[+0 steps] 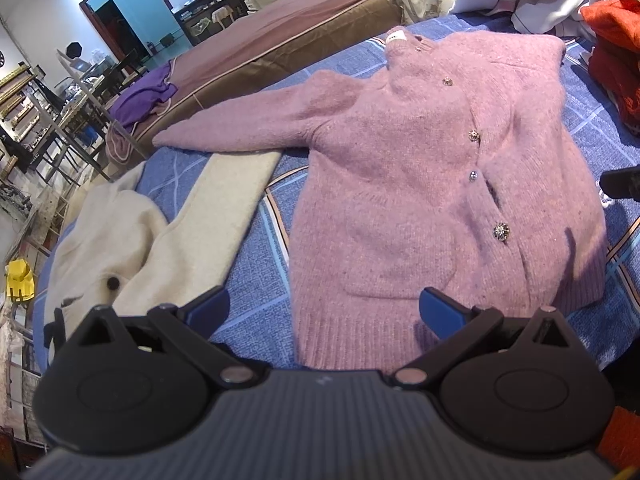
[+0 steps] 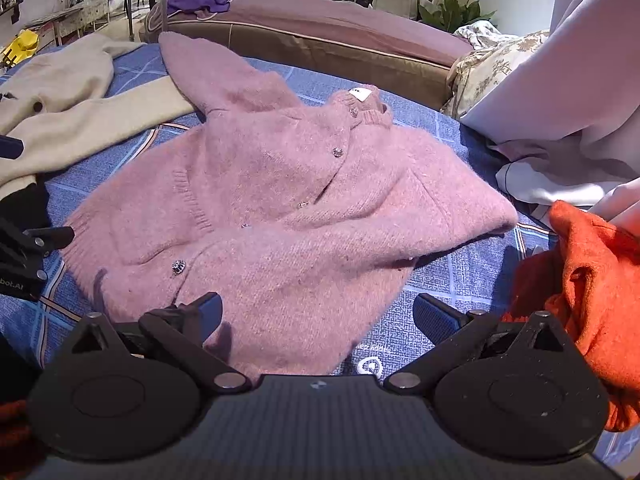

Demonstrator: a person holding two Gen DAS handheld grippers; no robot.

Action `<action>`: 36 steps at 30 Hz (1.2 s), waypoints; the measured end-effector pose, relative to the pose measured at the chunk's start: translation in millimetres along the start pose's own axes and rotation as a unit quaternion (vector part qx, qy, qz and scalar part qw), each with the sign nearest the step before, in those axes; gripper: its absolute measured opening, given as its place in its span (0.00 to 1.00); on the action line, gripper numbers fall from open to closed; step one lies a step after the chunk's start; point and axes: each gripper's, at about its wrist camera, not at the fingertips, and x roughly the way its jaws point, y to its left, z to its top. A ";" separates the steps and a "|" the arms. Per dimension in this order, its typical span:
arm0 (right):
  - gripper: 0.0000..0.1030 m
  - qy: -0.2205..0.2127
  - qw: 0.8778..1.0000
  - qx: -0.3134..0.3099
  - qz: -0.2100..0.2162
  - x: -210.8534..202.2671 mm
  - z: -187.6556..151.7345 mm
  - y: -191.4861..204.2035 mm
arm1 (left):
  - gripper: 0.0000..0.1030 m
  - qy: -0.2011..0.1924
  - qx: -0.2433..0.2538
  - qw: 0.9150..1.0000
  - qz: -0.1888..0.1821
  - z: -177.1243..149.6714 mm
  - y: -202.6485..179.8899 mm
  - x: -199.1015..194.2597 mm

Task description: Fold small clothes

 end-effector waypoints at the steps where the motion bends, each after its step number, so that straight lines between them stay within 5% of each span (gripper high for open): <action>1: 1.00 0.000 1.000 0.001 0.000 0.4 -0.1 -0.3 | 1.00 0.001 -0.001 1.000 -0.003 -0.1 0.0 0.2; 10: 1.00 -0.021 1.000 0.012 0.002 -0.3 -3.3 -5.3 | 1.00 -0.009 0.003 0.999 -0.046 -5.6 0.4 3.6; 14: 1.00 -0.074 0.997 0.027 0.005 -4.8 -17.5 -15.6 | 1.00 -0.045 0.031 0.997 -0.053 -24.9 6.9 15.1; 21: 1.00 -0.063 0.988 0.134 0.037 17.5 -60.3 -64.8 | 1.00 -0.046 0.059 0.992 -0.104 -25.4 25.8 60.6; 28: 1.00 -0.080 0.958 0.258 0.092 41.1 -71.6 -93.8 | 0.95 -0.064 0.040 0.986 -0.148 11.5 42.4 120.8; 36: 1.00 -0.055 0.933 0.328 0.137 81.2 -97.9 -91.2 | 0.72 0.006 -0.009 0.964 -0.267 5.5 57.7 165.6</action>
